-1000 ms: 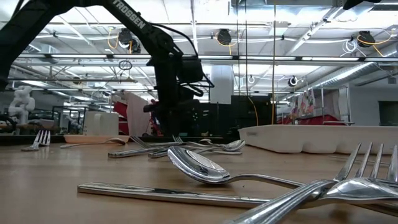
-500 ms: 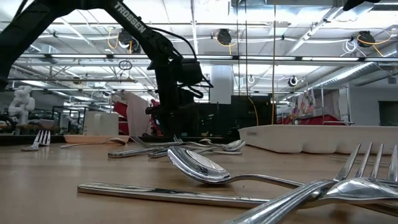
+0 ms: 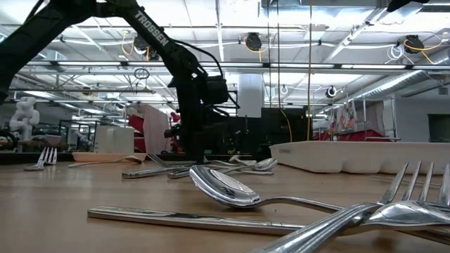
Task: Sort silverware
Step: Put the silver knife into the white cutlery tray
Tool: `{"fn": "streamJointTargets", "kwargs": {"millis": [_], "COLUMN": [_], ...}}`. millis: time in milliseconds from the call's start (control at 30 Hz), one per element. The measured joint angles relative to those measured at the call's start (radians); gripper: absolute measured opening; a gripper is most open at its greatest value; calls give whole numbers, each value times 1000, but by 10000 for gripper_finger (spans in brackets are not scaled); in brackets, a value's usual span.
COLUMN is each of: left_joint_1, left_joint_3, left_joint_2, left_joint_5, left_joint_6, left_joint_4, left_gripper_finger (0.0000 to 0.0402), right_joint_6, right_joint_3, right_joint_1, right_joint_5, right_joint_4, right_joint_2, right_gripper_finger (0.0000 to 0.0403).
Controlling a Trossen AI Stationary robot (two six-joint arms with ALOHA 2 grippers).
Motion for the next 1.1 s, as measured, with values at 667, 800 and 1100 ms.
{"fn": "streamJointTargets", "kwargs": {"millis": [667,800,1100], "left_joint_1": [-36,-60,-149], "left_joint_3": [276,329,487], "left_joint_2": [17,16,-35], "left_joint_5": [-9,-14,49], "left_joint_6": [-26,-51,-119], "left_joint_4": [-303,-360,-314], "left_gripper_finger": [29,29,29], "right_joint_6": [-2,-2,9], "right_joint_3": [0,0,0], "right_joint_1": [0,0,0], "right_joint_5": [0,2,50], "right_joint_4": [-1,-1,-27], "right_joint_2": [-35,-57,-141], "right_gripper_finger": [238,238,238]}}
